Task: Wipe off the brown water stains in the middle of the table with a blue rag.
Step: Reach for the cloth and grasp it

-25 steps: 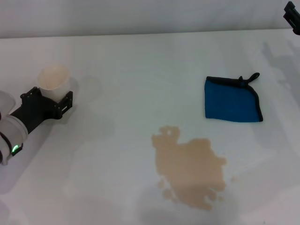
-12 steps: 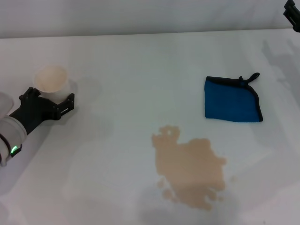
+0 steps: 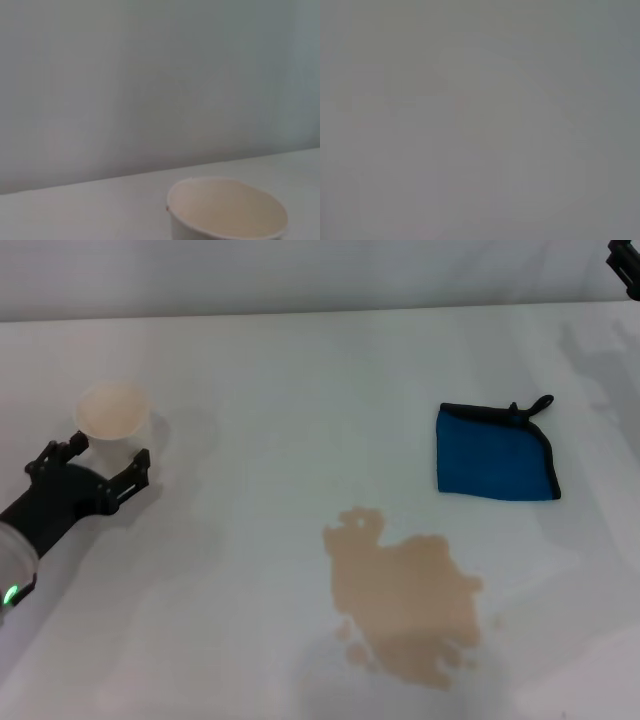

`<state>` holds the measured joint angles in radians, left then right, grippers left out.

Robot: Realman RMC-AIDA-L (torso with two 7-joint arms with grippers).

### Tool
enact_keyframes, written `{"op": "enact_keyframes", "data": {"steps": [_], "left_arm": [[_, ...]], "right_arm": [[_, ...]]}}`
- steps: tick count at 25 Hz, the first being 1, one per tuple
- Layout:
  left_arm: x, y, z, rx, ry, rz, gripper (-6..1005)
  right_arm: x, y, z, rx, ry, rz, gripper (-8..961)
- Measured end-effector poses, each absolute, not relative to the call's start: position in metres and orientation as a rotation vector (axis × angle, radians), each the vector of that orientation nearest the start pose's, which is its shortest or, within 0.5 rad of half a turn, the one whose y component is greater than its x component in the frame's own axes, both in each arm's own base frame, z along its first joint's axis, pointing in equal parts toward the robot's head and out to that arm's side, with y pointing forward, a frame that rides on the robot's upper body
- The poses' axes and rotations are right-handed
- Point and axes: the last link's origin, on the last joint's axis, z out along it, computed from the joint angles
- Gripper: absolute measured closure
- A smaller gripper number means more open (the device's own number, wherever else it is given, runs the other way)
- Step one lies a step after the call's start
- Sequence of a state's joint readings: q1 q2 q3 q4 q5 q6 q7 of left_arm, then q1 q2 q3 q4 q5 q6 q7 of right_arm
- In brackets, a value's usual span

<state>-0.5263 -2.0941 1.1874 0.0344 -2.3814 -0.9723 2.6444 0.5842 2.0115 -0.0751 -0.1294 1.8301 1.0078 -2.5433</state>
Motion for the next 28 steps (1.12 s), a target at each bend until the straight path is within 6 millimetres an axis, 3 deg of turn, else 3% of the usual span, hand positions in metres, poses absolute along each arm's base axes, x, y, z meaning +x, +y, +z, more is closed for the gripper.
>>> {"op": "enact_keyframes", "data": {"steps": [9, 16, 21, 28], "left_arm": [[-0.34, 0.299, -0.058, -2.016, -0.697, -0.649, 111], [-0.344, 0.27, -0.035, -1.846, -0.688, -0.841, 112], [-0.351, 0.253, -0.016, -1.692, -0.684, -0.918, 113], [-0.36, 0.255, 0.004, -1.502, -0.764, -1.008, 116]], "right_arm": [[0.354, 0.391, 0.066, -1.451, 0.753, 0.75, 128], [0.348, 0.408, 0.067, -1.503, 0.888, 0.783, 128], [0.329, 0.43, 0.08, -1.669, 0.984, 0.755, 128], [0.292, 0.45, 0.096, -2.036, 0.958, 0.474, 130]]}}
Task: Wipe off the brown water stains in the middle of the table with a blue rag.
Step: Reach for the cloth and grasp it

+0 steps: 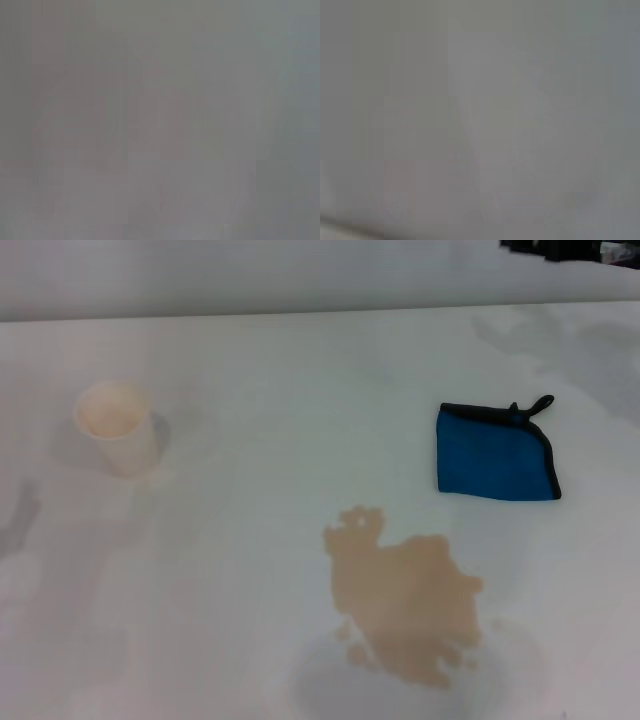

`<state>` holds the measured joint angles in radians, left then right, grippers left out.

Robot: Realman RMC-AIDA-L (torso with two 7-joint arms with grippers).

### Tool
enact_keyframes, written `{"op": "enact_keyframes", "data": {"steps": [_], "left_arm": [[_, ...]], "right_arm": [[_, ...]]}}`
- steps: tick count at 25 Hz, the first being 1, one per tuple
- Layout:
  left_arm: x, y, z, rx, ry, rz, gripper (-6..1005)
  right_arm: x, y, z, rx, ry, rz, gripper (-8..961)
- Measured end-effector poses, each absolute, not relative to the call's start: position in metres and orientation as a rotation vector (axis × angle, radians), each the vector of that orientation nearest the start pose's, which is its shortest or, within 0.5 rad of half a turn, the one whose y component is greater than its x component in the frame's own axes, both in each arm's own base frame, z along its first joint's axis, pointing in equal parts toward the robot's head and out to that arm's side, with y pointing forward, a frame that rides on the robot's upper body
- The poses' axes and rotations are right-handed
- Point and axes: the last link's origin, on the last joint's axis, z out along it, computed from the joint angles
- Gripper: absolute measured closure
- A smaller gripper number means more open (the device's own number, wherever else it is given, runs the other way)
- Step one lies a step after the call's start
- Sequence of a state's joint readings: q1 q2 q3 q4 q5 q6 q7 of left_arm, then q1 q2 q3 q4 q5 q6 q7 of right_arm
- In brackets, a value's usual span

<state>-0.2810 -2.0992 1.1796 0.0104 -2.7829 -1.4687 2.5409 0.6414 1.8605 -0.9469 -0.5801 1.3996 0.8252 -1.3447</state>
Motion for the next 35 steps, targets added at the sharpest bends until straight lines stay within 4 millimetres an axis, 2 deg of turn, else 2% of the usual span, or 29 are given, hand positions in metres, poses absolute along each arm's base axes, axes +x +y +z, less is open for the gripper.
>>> {"op": "enact_keyframes", "data": {"steps": [2, 3, 7, 9, 10, 11, 14, 17, 21, 29, 35], "left_arm": [[-0.36, 0.257, 0.007, -1.475, -0.768, -1.02, 116], [-0.36, 0.257, 0.007, -1.475, -0.768, -1.02, 117], [-0.36, 0.267, 0.011, -1.444, -0.785, -1.032, 117], [-0.362, 0.271, 0.012, -1.426, -0.801, -1.03, 117], [-0.363, 0.273, 0.012, -1.414, -0.816, -1.031, 117], [-0.363, 0.274, 0.012, -1.41, -0.824, -1.036, 117], [-0.362, 0.278, 0.011, -1.407, -0.84, -1.04, 117], [-0.359, 0.287, 0.008, -1.424, -0.856, -1.027, 117], [-0.357, 0.294, 0.005, -1.44, -0.869, -1.015, 117], [-0.358, 0.294, 0.005, -1.44, -0.874, -1.013, 116], [-0.359, 0.293, 0.005, -1.439, -0.877, -1.012, 116]], "right_arm": [[0.28, 0.45, 0.099, -2.14, 0.982, 0.313, 130], [0.28, 0.45, 0.099, -2.14, 0.982, 0.313, 130], [0.261, 0.445, 0.102, -2.227, 0.961, 0.041, 132], [0.25, 0.439, 0.097, -2.27, 0.946, -0.091, 132], [0.241, 0.433, 0.086, -2.307, 0.945, -0.234, 133], [0.241, 0.433, 0.086, -2.307, 0.945, -0.234, 133], [0.233, 0.427, 0.065, -2.314, 0.942, -0.441, 134], [0.232, 0.423, 0.046, -2.323, 0.949, -0.57, 135], [0.233, 0.417, 0.028, -2.357, 0.989, -0.61, 136], [0.239, 0.415, 0.002, -2.393, 1.046, -0.614, 143], [0.246, 0.416, -0.003, -2.369, 1.077, -0.608, 144]]}}
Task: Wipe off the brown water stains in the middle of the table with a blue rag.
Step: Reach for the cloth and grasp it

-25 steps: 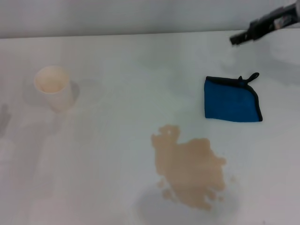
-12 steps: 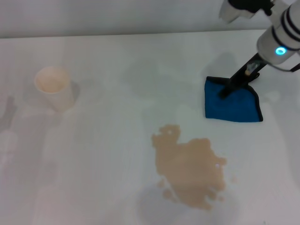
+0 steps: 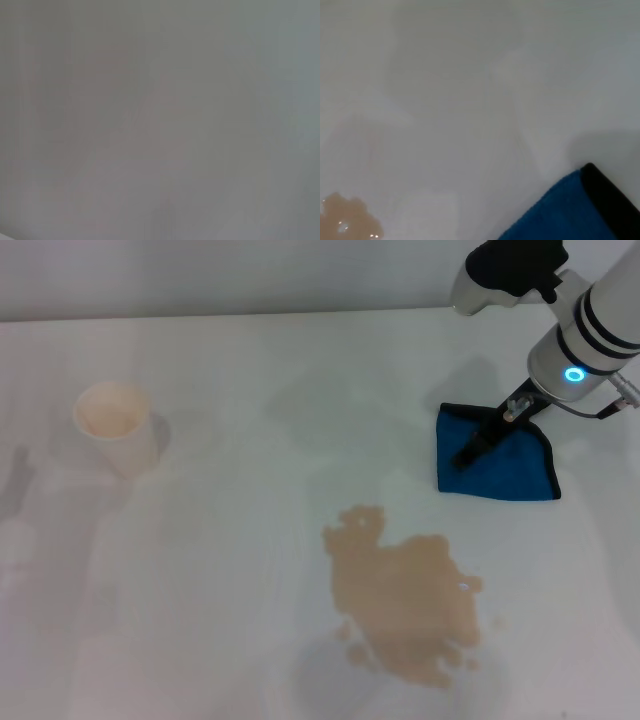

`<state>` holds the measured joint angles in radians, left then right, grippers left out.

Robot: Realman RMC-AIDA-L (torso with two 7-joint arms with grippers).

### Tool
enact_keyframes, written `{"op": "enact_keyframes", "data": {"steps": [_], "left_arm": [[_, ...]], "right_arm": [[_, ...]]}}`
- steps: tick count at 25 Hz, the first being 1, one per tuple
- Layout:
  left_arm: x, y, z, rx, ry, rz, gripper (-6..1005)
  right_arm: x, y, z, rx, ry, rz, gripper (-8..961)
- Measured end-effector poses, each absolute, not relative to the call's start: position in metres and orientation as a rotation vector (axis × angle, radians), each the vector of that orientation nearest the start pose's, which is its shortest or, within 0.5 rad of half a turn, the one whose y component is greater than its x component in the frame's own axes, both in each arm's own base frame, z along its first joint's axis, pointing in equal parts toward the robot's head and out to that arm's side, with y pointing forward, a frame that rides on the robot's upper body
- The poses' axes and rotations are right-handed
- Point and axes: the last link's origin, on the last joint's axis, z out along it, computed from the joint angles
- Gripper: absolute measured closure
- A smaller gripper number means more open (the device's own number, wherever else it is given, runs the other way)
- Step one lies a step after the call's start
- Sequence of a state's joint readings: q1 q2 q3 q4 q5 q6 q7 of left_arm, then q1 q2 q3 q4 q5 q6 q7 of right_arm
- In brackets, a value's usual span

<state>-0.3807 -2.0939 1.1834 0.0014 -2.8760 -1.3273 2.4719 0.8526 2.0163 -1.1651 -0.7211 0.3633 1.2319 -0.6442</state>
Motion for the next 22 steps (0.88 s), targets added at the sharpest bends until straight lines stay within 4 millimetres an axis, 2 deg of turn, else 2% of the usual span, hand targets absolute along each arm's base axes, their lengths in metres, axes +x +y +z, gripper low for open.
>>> {"op": "enact_keyframes", "data": {"steps": [22], "left_arm": [[-0.363, 0.291, 0.008, -1.426, -0.878, -1.0, 117]], "right_arm": [[0.269, 0.413, -0.006, -2.27, 1.157, -0.639, 142]]}}
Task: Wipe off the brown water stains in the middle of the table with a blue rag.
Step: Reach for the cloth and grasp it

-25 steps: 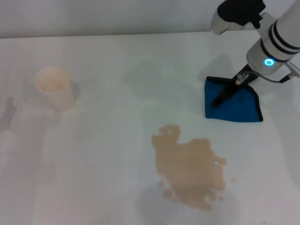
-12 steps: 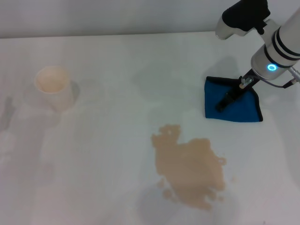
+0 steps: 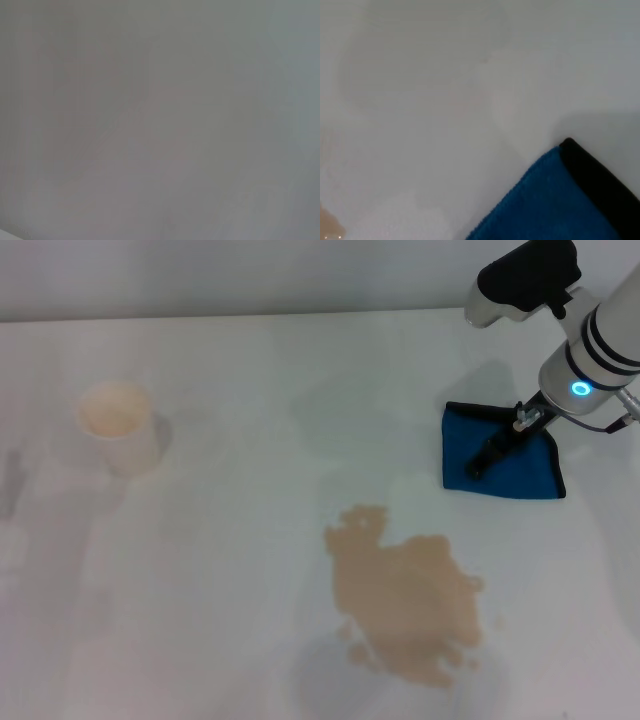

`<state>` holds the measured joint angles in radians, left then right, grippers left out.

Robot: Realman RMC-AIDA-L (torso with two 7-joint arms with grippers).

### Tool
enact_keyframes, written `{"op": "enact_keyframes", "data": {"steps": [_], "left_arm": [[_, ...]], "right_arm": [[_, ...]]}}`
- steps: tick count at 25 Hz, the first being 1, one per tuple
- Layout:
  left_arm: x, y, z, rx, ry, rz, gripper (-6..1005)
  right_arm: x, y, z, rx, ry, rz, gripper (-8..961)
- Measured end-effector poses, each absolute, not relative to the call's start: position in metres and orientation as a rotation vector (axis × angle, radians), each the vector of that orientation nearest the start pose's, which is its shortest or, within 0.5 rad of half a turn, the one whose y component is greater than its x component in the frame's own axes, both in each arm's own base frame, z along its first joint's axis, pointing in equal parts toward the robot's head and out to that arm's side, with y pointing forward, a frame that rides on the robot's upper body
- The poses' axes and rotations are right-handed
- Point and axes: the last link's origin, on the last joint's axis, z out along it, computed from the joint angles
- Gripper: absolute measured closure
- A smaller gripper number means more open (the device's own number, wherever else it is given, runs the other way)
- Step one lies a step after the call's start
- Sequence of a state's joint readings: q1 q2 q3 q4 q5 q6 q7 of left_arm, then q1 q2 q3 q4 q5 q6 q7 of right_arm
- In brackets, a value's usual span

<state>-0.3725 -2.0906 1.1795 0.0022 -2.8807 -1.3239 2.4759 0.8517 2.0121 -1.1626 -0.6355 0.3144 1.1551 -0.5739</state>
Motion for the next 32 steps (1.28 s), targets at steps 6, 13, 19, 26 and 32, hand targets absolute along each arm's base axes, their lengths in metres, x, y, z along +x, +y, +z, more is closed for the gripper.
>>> {"op": "enact_keyframes", "data": {"steps": [6, 13, 19, 26, 32], "left_arm": [[-0.3633, 0.2904, 0.0079, -1.424, -0.88, -1.001, 116], [-0.3633, 0.2899, 0.0081, -1.424, -0.88, -1.003, 116], [-0.3631, 0.2895, 0.0078, -1.425, -0.879, -1.005, 117], [-0.363, 0.2891, 0.0077, -1.426, -0.879, -1.006, 116], [-0.3626, 0.2897, 0.0081, -1.426, -0.876, -1.008, 117]], "right_arm": [[0.269, 0.4108, -0.0068, -2.276, 1.166, -0.649, 147], [0.27, 0.4071, -0.006, -2.269, 1.207, -0.663, 182], [0.2696, 0.4053, -0.005, -2.274, 1.213, -0.68, 205], [0.268, 0.4043, -0.0039, -2.28, 1.219, -0.696, 251], [0.2676, 0.403, -0.0037, -2.288, 1.225, -0.703, 313]]}}
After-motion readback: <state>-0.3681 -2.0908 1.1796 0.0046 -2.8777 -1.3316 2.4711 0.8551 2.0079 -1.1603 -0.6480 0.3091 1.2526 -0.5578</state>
